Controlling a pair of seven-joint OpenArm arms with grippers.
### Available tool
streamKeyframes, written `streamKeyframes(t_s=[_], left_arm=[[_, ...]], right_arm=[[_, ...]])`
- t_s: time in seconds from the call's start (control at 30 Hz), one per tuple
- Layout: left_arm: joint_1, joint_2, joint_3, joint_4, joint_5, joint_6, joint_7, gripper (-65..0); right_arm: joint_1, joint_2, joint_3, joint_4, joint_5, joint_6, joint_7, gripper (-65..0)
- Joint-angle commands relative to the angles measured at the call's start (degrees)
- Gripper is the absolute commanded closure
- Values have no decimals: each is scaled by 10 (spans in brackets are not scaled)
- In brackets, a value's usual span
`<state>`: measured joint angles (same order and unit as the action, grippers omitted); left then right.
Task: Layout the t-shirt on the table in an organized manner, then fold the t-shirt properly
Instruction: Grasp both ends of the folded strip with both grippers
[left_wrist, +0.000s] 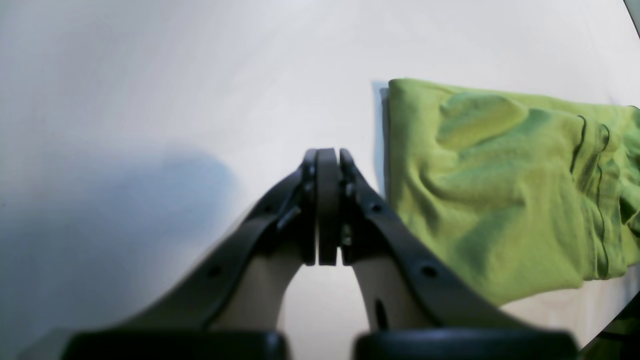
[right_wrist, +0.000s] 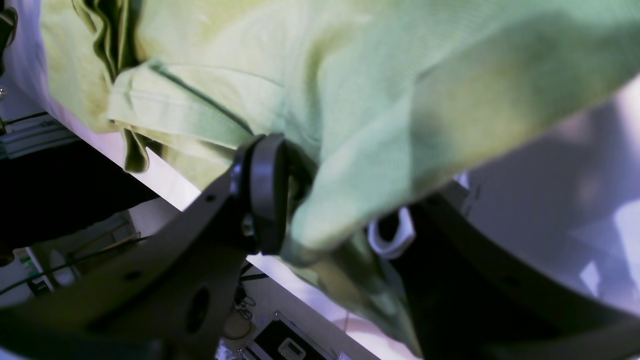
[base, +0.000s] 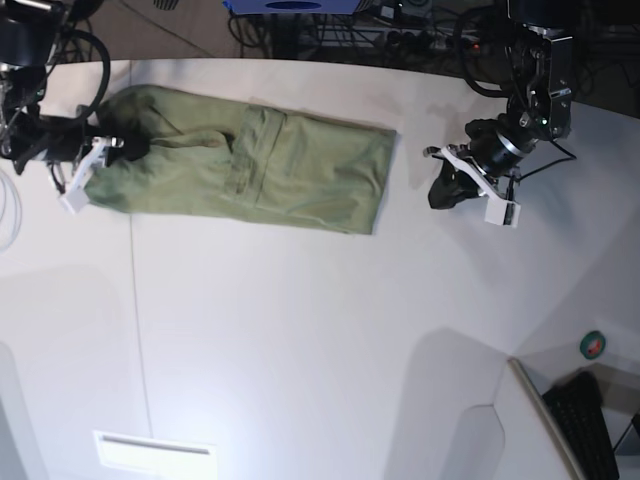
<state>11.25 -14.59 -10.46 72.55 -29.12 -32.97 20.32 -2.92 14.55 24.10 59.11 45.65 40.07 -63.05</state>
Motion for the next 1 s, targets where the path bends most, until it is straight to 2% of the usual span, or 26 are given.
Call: streamKeyframes(t_s=[0.0,0.53,0.6,0.7,0.97], left_arm=[[-6,-6,-2,7,-9,-4,-13,0],[-8,-4,-2,6,-9,-4,-13,0],[-8,-3,-2,6,-9,-4,-14,0],[-8,-3,-2,6,-9,-4,-14,0],[-8,-2,-1,6,-9,-4,-12,0]], right_arm=[[6,8,0,5,3,-1,1,-207],[6,6,0,5,3,-1,1,-206],[6,6,0,5,3,-1,1,-162],[6,6,0,4,3,-1,1,0],[7,6,0,4,3,-1,1,0]])
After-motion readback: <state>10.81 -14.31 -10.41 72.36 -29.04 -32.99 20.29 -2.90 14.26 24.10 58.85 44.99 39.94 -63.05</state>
